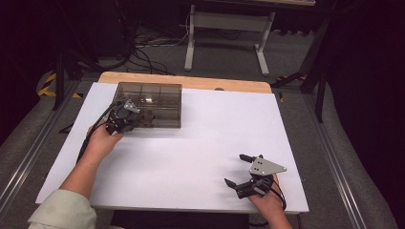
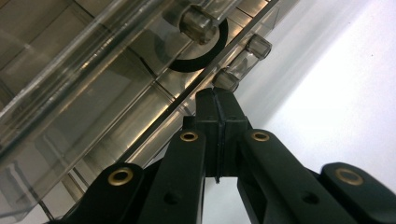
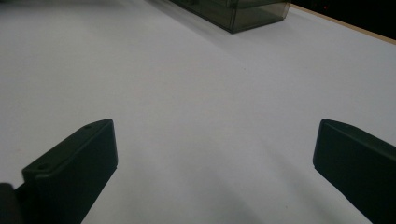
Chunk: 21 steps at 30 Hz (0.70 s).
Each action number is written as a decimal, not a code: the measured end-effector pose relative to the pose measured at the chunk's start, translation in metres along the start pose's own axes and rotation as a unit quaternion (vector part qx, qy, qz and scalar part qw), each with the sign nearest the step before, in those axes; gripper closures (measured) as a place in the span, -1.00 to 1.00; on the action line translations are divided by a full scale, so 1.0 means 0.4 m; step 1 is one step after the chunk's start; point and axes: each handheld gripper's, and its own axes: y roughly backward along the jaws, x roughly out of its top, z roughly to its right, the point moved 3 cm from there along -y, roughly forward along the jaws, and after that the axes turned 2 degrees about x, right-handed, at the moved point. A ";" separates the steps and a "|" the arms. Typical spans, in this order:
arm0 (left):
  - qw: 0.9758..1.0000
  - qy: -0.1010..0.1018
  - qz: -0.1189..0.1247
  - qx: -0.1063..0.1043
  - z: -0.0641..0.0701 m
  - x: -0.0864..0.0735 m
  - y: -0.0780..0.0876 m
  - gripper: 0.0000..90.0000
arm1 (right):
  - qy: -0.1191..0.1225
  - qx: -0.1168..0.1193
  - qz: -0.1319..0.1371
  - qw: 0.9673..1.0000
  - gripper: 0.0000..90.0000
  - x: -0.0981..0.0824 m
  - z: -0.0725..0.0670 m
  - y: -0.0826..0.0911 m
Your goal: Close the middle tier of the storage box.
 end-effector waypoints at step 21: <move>1.000 -0.001 -0.012 0.012 -0.015 0.020 -0.016 0.99 | 0.000 0.000 0.000 1.000 -0.99 0.000 0.000 0.000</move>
